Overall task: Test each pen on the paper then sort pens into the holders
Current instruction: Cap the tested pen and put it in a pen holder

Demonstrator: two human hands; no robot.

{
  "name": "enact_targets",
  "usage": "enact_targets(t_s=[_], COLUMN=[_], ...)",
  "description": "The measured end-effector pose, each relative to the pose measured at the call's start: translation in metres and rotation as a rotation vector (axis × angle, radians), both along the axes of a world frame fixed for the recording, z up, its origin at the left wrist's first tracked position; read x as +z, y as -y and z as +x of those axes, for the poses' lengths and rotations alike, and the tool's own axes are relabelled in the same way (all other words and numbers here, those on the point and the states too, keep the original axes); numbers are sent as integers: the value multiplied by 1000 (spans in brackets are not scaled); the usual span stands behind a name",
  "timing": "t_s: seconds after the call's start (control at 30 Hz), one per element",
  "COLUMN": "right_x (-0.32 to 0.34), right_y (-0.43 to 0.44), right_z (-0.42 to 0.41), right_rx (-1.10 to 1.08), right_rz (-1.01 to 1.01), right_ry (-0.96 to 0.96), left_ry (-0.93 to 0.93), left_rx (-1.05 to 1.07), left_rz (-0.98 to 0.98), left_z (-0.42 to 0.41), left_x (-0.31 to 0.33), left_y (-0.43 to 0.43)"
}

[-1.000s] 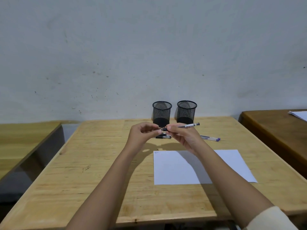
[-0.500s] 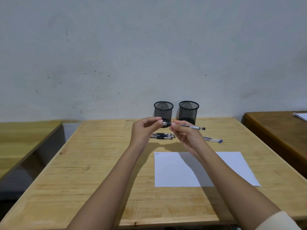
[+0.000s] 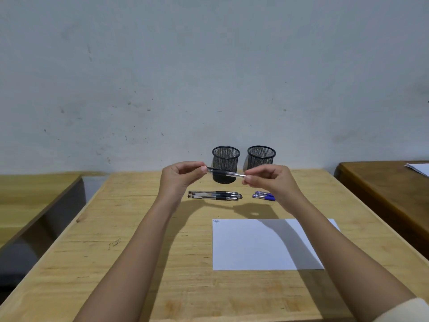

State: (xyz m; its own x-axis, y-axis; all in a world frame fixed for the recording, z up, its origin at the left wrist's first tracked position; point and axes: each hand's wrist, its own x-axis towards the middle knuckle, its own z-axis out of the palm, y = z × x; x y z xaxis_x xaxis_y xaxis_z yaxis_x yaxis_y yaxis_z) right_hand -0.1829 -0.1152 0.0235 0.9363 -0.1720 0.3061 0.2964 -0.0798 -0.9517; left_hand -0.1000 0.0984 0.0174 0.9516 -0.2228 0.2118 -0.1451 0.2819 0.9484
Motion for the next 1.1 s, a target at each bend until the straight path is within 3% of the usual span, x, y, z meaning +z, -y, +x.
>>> enact_targets(t_s=[0.17, 0.27, 0.33, 0.5, 0.7, 0.83, 1.1], right_x=[2, 4, 4, 0, -5, -13, -16], right_y=[3, -1, -5, -2, 18, 20, 25], right_z=[15, 30, 43, 79, 126, 157, 173], right_rx=[-79, -84, -103, -254, -280, -279, -284], right_rz=[-467, -639, -635, -291, -90, -131, -514], right_ry=[-37, -57, -97, -73, 63, 83, 38], left_ry=[165, 277, 339, 356, 263, 213, 167], left_rx=[93, 127, 125, 105, 57, -14, -179], left_rz=[164, 246, 277, 188, 572, 640, 516], left_z=[17, 27, 35, 68, 113, 130, 135], left_x=[26, 47, 59, 57, -7, -31, -48], left_y=[6, 23, 38, 63, 74, 83, 80])
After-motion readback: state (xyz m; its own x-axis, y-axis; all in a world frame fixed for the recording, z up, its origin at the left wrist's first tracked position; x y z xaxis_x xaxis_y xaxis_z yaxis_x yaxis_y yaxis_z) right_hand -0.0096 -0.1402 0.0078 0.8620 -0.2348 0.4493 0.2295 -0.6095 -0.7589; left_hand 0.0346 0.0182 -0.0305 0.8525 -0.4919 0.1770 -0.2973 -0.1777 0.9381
